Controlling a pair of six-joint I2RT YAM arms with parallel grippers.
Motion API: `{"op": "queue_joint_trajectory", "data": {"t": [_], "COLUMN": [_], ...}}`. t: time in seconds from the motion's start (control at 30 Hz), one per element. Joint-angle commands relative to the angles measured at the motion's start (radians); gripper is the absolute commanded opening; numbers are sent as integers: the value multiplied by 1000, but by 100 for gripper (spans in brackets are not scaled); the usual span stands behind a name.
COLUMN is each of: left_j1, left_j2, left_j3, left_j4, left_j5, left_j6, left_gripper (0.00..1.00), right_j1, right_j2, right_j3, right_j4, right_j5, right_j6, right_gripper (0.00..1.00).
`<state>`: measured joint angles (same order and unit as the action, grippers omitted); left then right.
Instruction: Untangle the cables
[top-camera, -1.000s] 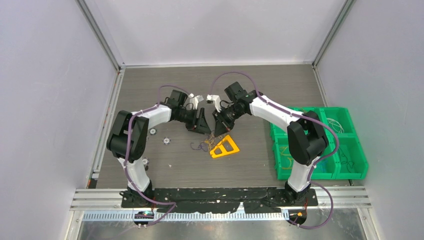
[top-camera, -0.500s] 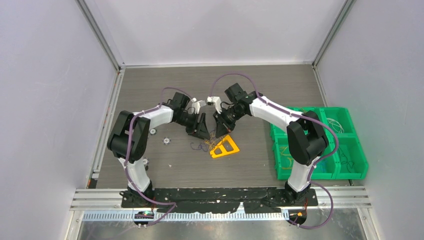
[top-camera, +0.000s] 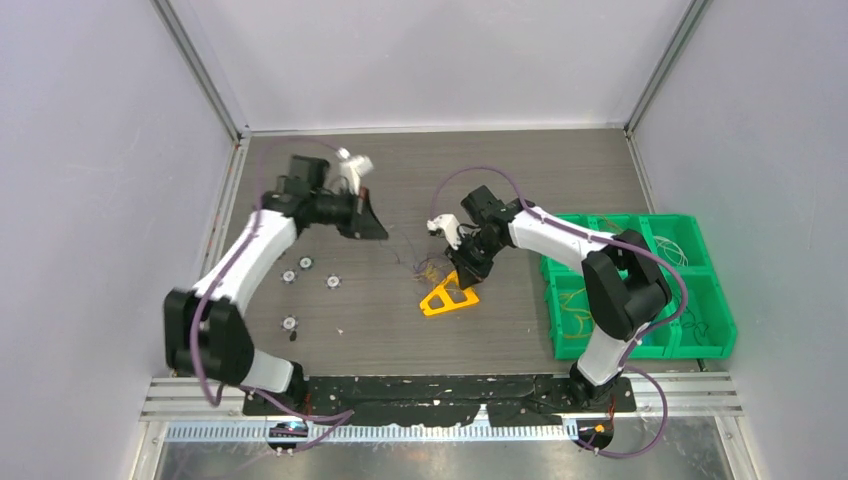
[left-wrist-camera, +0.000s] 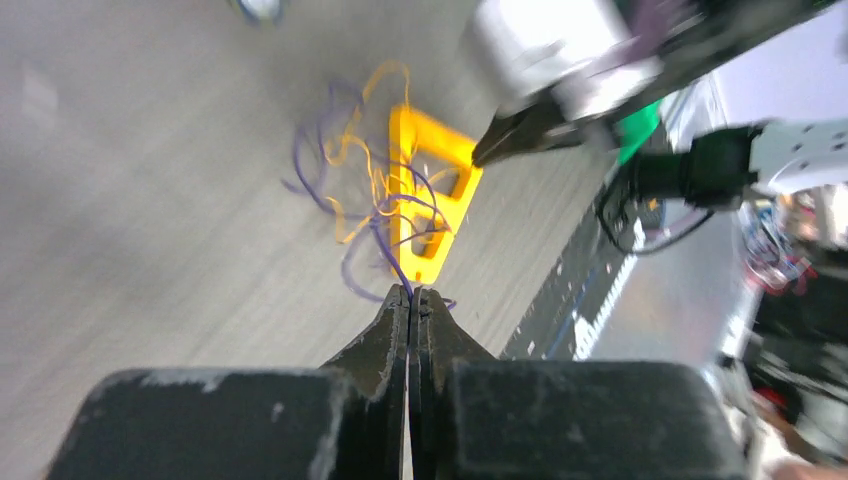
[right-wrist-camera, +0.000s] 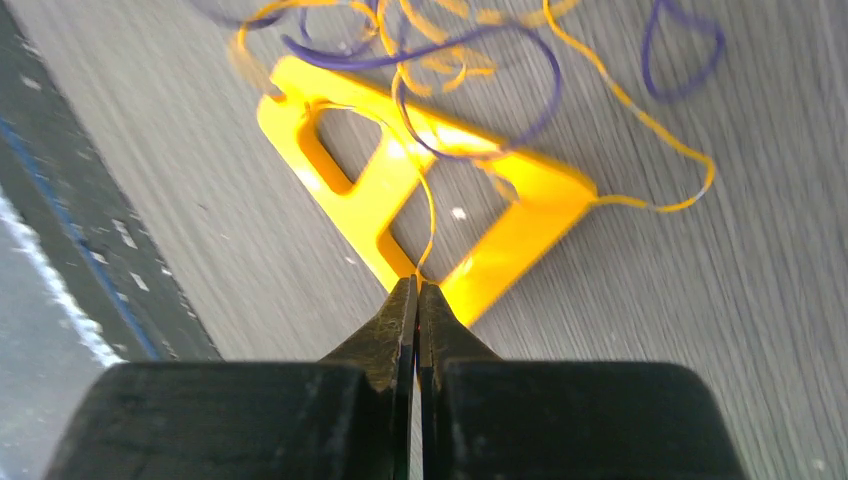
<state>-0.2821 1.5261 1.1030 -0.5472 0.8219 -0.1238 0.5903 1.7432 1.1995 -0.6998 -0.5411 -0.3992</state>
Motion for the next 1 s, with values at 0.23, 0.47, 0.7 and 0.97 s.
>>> {"op": "queue_joint_trajectory", "data": {"t": [0.23, 0.47, 0.7, 0.97], "left_j1": [310, 445, 490, 486], "left_j2": [-299, -274, -247, -250], "left_j3": [500, 694, 797, 636], "left_j4": [-108, 44, 218, 530], "left_j5": [85, 171, 184, 278], "left_j6": [0, -201, -360, -696], "left_gripper": [0, 0, 0, 0], "right_j1": [-19, -21, -21, -21], "right_j2": [-51, -20, -14, -70], "right_j3": [-80, -61, -42, 44], "right_j4": [-6, 3, -6, -21], "right_j5": [238, 244, 282, 207], "right_j6": [-115, -117, -127, -124], "right_gripper": [5, 5, 5, 49]}}
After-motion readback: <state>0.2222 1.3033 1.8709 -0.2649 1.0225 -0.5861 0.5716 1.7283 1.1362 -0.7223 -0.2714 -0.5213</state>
